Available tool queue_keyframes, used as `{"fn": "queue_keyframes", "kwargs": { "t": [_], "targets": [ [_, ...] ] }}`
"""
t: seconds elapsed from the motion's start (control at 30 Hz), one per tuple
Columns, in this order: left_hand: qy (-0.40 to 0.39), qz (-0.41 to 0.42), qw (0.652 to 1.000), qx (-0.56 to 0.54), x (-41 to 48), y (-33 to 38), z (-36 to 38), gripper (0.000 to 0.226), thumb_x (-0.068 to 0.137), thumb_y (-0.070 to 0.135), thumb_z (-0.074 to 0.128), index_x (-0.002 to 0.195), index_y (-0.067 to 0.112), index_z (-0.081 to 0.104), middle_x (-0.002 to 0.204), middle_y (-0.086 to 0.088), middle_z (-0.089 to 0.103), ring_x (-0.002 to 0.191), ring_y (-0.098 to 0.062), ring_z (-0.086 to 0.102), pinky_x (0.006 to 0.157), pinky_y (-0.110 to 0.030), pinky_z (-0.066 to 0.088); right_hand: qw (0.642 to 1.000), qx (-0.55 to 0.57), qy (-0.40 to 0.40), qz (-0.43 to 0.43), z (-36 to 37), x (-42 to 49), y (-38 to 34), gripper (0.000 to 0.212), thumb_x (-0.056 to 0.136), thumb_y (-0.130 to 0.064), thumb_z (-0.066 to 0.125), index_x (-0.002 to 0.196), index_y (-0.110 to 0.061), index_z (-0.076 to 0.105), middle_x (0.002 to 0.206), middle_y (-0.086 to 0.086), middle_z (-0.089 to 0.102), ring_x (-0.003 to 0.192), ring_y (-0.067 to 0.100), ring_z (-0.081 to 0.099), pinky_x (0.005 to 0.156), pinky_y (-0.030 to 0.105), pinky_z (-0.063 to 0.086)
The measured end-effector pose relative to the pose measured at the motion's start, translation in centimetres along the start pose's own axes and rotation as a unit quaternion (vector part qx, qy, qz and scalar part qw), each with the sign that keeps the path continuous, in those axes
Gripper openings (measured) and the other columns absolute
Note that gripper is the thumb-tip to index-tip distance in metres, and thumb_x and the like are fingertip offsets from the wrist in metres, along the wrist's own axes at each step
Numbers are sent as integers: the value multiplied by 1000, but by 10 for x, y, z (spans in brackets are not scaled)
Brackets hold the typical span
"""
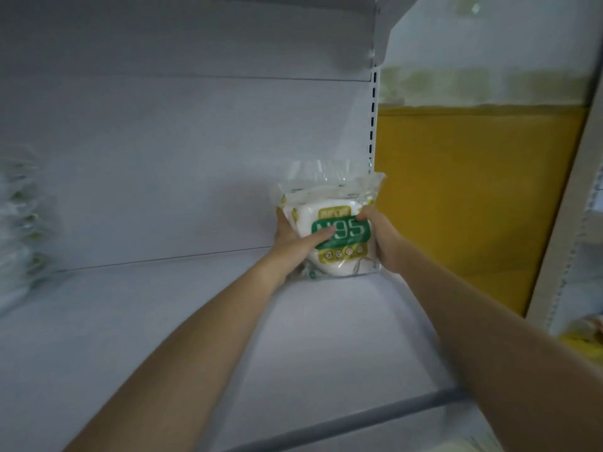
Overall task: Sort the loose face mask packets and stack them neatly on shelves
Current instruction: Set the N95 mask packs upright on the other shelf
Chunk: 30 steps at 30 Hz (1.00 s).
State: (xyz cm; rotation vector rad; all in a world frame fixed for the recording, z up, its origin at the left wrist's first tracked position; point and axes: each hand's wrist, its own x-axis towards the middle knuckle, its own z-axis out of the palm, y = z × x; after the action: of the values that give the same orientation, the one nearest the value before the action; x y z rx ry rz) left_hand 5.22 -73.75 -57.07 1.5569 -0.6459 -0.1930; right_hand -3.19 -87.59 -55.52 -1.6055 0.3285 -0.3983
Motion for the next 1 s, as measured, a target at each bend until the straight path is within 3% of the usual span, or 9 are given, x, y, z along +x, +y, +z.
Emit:
{"fn": "queue_keyframes", "kwargs": {
  "t": [0.1,0.17,0.3,0.37,0.47,0.57,0.67,0.83,1.0],
  "targets": [
    [42,27,999,-9,-2,-7,16,89,68,30,83,139,22,31,134,-5,50,123,-23,50,102,-43,45,999,47,-6,12,-14,3,15,28,89,-30,39,91,-12,60,73,7,72,66,21,68,72,34,55],
    [55,39,997,-24,-3,-6,17,80,68,26,83,133,21,37,129,-6,55,118,-22,54,99,-44,48,999,48,-23,-2,-17,6,17,30,92,-36,41,92,-14,62,76,6,73,67,19,70,66,30,56],
    [19,40,998,-33,2,-4,17,68,70,21,81,123,26,39,124,-5,57,114,-22,57,97,-44,49,998,19,-2,-55,-13,11,16,43,92,-53,42,102,-17,65,96,8,73,92,24,68,84,37,52],
    [22,48,998,-28,6,-7,21,70,71,22,81,127,23,39,126,-7,56,117,-24,56,97,-45,49,997,8,41,-60,-12,16,17,47,90,-54,45,110,-15,62,101,7,70,94,21,66,79,33,52],
    [82,31,992,93,6,-9,27,90,72,46,77,143,20,28,145,-11,34,137,-27,31,109,-47,35,996,5,75,-53,-13,19,18,51,87,-58,48,112,-14,59,100,4,68,89,15,64,64,24,47],
    [153,36,975,154,-4,-6,27,91,78,56,66,148,20,20,152,-9,19,142,-23,14,116,-41,19,996,-11,80,-41,-11,18,15,62,85,-61,49,119,-10,56,111,9,66,96,20,64,73,27,50],
    [185,42,971,148,-17,-3,27,75,85,50,60,146,22,26,144,-10,25,136,-25,21,109,-36,23,994,-31,96,-31,-9,13,14,71,84,-63,50,130,-9,49,119,10,62,103,24,61,85,33,50],
    [108,32,990,87,-24,0,23,65,86,45,62,142,18,39,129,-13,48,112,-28,56,101,-42,44,982,-64,169,-58,-10,3,14,65,87,-59,48,135,-15,41,121,8,59,105,25,59,92,39,49],
    [65,30,993,91,-28,3,25,57,87,36,63,136,14,43,131,-15,48,111,-27,57,99,-41,46,984,-69,162,-33,-14,0,14,62,88,-58,49,133,-16,46,119,9,61,105,26,60,94,41,49]
  ]
}}
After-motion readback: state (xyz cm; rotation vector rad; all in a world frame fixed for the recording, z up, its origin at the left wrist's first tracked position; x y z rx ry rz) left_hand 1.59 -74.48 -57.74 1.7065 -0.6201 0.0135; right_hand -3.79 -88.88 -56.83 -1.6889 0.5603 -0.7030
